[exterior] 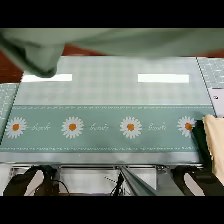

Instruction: Fold the shirts.

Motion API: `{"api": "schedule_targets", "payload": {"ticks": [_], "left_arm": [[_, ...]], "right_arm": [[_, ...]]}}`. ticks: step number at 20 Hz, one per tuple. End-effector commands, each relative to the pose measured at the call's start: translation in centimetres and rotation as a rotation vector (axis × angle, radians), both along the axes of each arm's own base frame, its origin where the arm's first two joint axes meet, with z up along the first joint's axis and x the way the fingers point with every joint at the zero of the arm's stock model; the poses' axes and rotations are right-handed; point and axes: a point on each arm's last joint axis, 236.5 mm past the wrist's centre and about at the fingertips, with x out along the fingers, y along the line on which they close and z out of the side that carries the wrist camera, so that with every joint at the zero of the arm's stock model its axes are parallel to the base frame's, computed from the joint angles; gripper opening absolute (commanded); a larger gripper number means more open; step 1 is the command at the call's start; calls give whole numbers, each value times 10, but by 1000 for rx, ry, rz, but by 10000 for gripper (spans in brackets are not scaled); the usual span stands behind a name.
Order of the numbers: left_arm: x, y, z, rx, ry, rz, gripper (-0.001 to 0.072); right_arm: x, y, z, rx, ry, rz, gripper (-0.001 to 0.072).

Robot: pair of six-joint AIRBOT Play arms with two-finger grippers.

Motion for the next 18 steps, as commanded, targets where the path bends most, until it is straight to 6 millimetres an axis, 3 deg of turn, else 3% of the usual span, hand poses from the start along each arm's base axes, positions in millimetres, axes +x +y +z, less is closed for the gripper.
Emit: {"api": "schedule_targets", "payload": {"ticks": [1,4,7,9,10,13,18], "left_arm": [[-36,-3,-58,23,128,14,30],[-55,-18,-172,-47,381,-37,30],[-78,-30,-296,-105,675,-83,30],[-83,-37,-359,-172,807,-82,30],[-79,-45,-377,-220,813,-91,30],[-48,-50,-404,-298,777,-40,30],[16,-34,-437,-241,781,94,30]], "right_arm": [[-39,-10,-43,-17,115,-46,28],[-36,-11,-103,2,303,-57,29],[-22,-11,-191,5,576,-50,28],[-1,-13,-254,16,736,-61,29],[13,-14,-282,31,785,-69,28],[62,-17,-361,97,888,-117,29],[150,-23,-431,196,947,-188,29]]}}
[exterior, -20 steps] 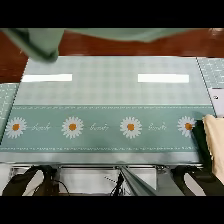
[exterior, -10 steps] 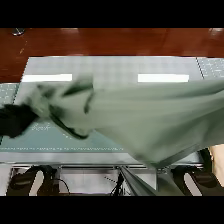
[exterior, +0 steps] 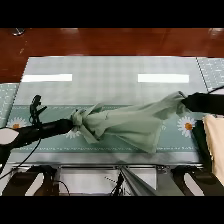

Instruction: Fold the shirts.

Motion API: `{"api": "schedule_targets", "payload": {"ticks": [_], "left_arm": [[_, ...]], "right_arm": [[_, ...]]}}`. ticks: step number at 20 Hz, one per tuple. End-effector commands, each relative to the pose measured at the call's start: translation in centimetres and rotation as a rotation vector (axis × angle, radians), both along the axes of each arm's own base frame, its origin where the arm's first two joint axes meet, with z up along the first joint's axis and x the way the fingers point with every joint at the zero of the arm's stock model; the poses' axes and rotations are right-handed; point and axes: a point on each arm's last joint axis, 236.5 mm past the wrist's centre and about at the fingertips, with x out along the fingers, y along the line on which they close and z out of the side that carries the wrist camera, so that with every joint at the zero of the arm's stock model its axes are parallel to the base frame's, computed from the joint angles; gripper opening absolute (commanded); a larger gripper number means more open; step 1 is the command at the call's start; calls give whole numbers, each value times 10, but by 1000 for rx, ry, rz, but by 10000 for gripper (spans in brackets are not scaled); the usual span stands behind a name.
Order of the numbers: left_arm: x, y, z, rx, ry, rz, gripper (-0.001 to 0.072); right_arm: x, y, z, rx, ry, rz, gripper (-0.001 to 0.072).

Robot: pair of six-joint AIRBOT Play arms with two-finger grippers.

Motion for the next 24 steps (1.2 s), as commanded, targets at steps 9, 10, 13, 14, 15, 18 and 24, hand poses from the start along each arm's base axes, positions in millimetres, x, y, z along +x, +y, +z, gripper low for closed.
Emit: {"api": "schedule_targets", "payload": {"ticks": [9,10,13,14,15,18,24], "left_arm": [[79,35,21,78,141,-79,705],[82,63,38,116,148,-45,705],[73,129,66,134,146,156,705],[60,126,62,97,158,189,705],[44,109,50,35,178,196,705],[-10,28,5,-207,279,103,705],[-42,-36,-65,-144,322,39,705]], "right_arm": [[80,-19,-88,152,205,-118,625],[76,-42,-76,114,204,-127,625],[34,-133,-70,-42,234,-282,622],[17,-148,-79,-30,251,-356,622],[2,-149,-93,8,265,-404,622],[-30,-103,-145,185,301,-431,622],[-36,-43,-169,277,313,-323,622]]}}
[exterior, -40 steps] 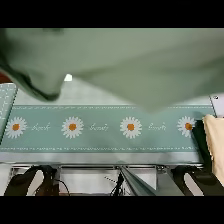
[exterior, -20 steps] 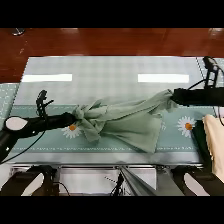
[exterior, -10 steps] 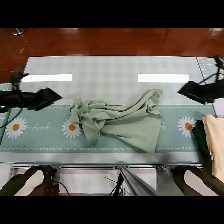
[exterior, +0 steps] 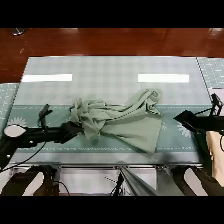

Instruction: Fold the shirts.

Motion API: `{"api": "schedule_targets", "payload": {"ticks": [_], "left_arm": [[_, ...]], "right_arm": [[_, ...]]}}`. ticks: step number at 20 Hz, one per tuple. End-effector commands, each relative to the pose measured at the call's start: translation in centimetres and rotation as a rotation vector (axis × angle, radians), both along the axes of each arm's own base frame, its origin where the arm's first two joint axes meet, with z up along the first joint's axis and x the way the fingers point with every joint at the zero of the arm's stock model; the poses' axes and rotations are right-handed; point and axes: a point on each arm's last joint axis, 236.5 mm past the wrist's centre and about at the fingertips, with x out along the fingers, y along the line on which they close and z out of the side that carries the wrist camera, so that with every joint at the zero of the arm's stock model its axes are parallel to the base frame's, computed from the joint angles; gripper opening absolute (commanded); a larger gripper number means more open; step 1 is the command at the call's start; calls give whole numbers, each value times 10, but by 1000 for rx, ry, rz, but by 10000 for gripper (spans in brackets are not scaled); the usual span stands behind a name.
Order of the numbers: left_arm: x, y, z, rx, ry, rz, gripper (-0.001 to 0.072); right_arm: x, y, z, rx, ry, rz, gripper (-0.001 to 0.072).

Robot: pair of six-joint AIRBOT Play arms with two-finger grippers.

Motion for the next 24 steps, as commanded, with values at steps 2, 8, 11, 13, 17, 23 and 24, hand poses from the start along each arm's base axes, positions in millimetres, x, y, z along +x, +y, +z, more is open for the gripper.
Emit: {"api": "schedule_targets", "payload": {"ticks": [2,8,11,13,17,23,24], "left_arm": [[10,-30,-26,38,-49,65,704],[36,-67,-21,55,-102,-42,357],[66,-82,13,36,-235,-100,30],[88,-88,41,15,-305,-92,30],[113,-92,76,-8,-389,-74,30],[109,-95,79,-22,-383,-94,30],[109,-95,79,-22,-383,-94,30]], "right_arm": [[2,28,-6,42,-29,34,622],[20,35,3,61,-99,3,622],[28,34,6,62,-131,-14,622],[35,28,7,43,-155,-27,621],[61,21,0,52,-140,-13,622],[125,37,-19,261,-107,-23,622],[131,40,-23,275,-92,-9,622]]}}
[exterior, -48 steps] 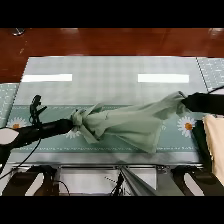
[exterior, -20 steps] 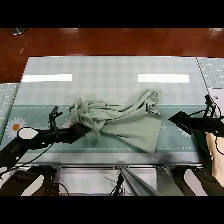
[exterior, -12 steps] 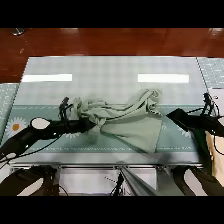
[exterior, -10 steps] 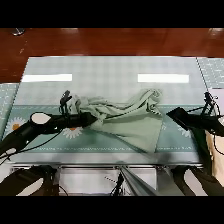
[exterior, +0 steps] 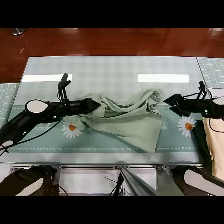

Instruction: Fold the shirts.

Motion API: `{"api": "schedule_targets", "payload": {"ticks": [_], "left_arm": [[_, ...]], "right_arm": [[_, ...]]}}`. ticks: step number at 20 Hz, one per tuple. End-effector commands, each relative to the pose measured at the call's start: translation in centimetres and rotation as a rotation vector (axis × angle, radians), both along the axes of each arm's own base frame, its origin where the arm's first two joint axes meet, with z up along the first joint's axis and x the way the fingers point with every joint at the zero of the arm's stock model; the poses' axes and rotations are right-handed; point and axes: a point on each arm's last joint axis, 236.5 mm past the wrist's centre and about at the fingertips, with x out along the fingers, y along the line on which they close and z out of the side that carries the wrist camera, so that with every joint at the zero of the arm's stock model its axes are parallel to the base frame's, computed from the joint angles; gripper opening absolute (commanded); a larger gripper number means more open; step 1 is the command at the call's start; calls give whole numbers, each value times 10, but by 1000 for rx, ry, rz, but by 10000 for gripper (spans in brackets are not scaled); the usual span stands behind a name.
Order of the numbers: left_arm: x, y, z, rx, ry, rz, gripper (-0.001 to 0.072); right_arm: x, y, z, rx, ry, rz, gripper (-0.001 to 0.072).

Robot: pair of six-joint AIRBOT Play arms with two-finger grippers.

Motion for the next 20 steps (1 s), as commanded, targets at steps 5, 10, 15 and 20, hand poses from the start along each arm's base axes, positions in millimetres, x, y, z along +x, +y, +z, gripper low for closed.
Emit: {"api": "schedule_targets", "payload": {"ticks": [5,10,15,20], "left_arm": [[0,-2,3,-5,-4,-9,30],[0,-1,3,-4,-4,-9,30],[20,21,14,-12,-31,43,30],[96,86,192,-94,-386,125,29]], "right_arm": [[60,48,-21,92,20,142,622],[79,78,-30,102,34,202,621],[96,90,3,91,-34,300,28],[158,64,224,-111,-466,314,27]]}}
